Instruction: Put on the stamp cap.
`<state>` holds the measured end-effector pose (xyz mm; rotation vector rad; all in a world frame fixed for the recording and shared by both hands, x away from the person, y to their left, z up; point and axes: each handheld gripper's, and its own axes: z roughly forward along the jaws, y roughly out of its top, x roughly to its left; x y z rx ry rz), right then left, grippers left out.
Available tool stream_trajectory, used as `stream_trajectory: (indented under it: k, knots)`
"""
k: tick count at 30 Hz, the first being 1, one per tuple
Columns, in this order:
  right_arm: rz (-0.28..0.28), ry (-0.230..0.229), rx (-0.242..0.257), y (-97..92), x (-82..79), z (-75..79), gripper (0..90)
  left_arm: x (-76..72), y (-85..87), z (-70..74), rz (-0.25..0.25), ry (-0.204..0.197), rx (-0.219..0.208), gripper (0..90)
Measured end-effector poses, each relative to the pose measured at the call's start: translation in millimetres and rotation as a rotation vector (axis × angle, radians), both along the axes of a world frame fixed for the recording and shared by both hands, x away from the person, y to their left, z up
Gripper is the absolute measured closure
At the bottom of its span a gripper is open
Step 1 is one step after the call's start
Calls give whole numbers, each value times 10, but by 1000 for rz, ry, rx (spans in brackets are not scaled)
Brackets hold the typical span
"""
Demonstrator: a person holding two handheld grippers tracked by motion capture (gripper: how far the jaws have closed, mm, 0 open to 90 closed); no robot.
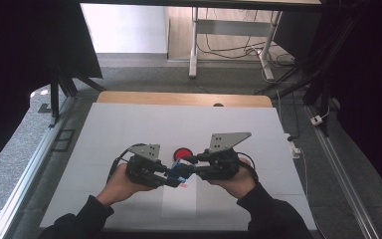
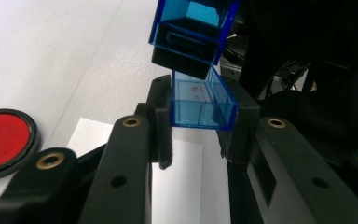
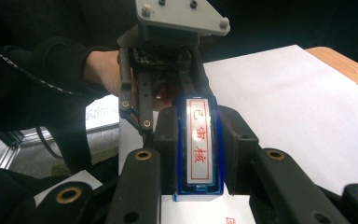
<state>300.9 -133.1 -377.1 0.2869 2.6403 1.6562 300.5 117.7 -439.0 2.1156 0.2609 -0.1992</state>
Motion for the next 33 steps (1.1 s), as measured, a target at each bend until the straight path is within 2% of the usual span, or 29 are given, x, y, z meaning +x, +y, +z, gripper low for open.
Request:
stream_trajectory:
  k: [11, 18, 24, 33]
  knots:
    - [55, 12, -19, 65, -30, -49, 713, -12, 29, -82, -40, 30, -14, 683]
    - [69, 20, -38, 96, -41, -80, 713, -16, 60, -88, -56, 30, -35, 684]
    - [85, 23, -38, 103, -45, -83, 713, -16, 71, -95, -76, 28, -45, 685]
    - [97, 36, -6, 103, -55, -77, 713, -27, 87, -88, -106, 11, -74, 687]
